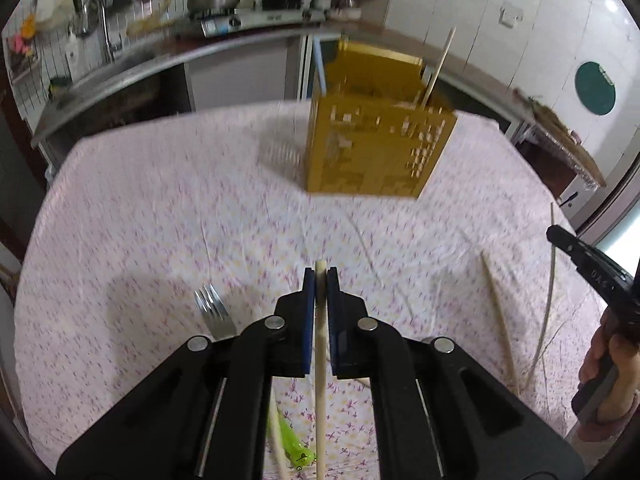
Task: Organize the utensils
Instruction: 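Carry both chopsticks to the yellow caddy and lower them inside with both tools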
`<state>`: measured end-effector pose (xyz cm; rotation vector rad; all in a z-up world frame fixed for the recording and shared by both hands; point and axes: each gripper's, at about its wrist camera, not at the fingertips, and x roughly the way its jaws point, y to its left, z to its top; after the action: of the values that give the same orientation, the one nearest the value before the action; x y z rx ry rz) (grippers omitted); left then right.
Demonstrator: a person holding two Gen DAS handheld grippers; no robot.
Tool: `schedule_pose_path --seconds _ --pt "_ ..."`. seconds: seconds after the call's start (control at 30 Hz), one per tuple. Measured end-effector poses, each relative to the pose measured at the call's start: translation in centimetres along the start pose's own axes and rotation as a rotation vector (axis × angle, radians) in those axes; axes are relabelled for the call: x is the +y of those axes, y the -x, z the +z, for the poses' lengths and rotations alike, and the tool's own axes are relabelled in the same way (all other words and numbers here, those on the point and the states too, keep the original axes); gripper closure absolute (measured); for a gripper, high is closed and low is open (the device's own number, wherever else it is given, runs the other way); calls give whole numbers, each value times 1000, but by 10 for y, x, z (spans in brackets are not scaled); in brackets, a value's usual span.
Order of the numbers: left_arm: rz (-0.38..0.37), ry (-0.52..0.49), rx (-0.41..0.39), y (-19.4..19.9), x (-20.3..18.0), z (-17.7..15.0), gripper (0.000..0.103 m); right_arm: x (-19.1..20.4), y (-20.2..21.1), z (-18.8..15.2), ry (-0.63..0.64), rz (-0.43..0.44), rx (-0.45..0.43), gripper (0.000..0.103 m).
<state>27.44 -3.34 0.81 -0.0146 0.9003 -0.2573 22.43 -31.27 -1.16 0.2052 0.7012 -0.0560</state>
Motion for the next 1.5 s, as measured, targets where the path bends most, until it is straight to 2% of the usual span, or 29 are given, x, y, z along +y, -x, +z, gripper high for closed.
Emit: schedule_pose_path --seconds 0.23,0.43,0.67,0.93,1.27,1.5 --pt "-16 11 -139 31 -3 17 99 21 26 12 11 38 -133 97" --pt "-15 -7 -273 58 -10 37 99 35 36 31 15 68 -210 97" --pt "-40 -58 -468 84 -24 60 99 55 43 52 46 79 -322 97" --pt "-46 -65 -557 85 -29 104 99 74 43 88 63 75 -419 97" --pt "-54 -46 -695 73 -34 167 99 103 34 153 88 73 -585 97" --pt "-66 -73 -772 55 -43 199 99 113 17 178 94 76 -645 97"
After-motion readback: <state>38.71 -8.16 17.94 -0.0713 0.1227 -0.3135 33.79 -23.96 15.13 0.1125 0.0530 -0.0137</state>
